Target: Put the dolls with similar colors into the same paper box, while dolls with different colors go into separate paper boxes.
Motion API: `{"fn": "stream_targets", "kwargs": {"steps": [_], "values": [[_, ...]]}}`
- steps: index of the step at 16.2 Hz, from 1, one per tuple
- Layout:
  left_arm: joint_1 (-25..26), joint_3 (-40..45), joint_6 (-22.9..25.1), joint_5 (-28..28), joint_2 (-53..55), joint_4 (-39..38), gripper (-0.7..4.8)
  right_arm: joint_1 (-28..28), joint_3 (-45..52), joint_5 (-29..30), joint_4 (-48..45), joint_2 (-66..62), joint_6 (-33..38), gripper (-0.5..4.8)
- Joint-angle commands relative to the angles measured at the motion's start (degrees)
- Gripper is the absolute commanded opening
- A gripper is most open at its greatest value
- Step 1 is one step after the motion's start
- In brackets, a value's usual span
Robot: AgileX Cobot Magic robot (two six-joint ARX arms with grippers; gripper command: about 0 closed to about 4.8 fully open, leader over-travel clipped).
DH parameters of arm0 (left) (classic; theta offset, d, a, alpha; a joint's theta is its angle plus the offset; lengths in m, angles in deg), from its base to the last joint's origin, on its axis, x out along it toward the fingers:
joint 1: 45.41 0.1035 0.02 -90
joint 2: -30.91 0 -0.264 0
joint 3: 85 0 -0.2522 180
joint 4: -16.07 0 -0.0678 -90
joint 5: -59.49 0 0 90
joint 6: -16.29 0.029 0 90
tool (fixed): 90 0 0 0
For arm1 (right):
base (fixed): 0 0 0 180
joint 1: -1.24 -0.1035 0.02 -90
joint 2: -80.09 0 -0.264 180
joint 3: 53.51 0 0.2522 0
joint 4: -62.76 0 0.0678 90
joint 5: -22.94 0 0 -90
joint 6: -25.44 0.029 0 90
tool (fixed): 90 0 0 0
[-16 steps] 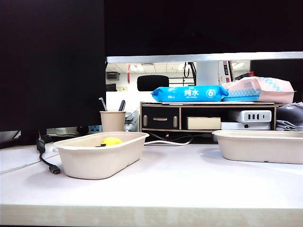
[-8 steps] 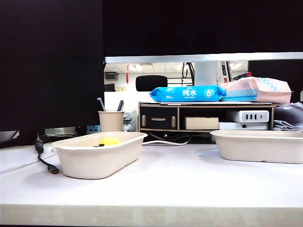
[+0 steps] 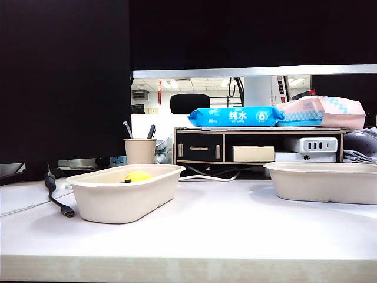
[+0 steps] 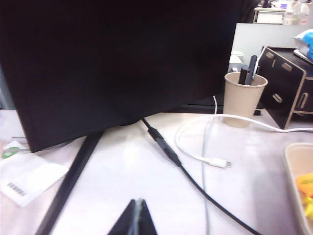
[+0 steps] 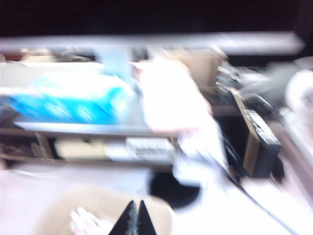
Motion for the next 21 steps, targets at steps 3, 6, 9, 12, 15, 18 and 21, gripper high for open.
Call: {"fn": "stream_targets", "kwargs": {"steps": [3,6,9,12,15,18,21], "values": [[0.09,-0.04,0.17,-0.04,0.0,0.39,-0.06,0.09,15.65,0.26,-7.65,12.13,2.67,-0.05],[0.07,-0.04,0.17,-0.04,0.0,0.37,-0.06,0.09,17.84,0.28,-6.64,14.78,3.1,-0.05],[0.07,-0.04,0.17,-0.04,0.02,0.39,-0.06,0.07,17.84,-0.07,-5.79,16.2,3.04,-0.05],[0.07,-0.04,0.17,-0.04,0.0,0.37,-0.06,-0.09,17.84,-0.13,-5.7,16.59,3.04,-0.05],[0.07,-0.04,0.17,-0.04,0.0,0.39,-0.06,-1.95,17.84,-0.33,-5.68,16.59,3.02,-0.05],[0.07,-0.04,0.2,-0.04,0.0,0.39,-0.06,-2.45,17.84,-0.11,-5.99,16.59,3.02,-0.05],[0.07,-0.04,0.17,-0.04,0.0,0.39,-0.06,-2.47,17.84,-0.11,-5.99,16.59,3.02,-0.05]]}}
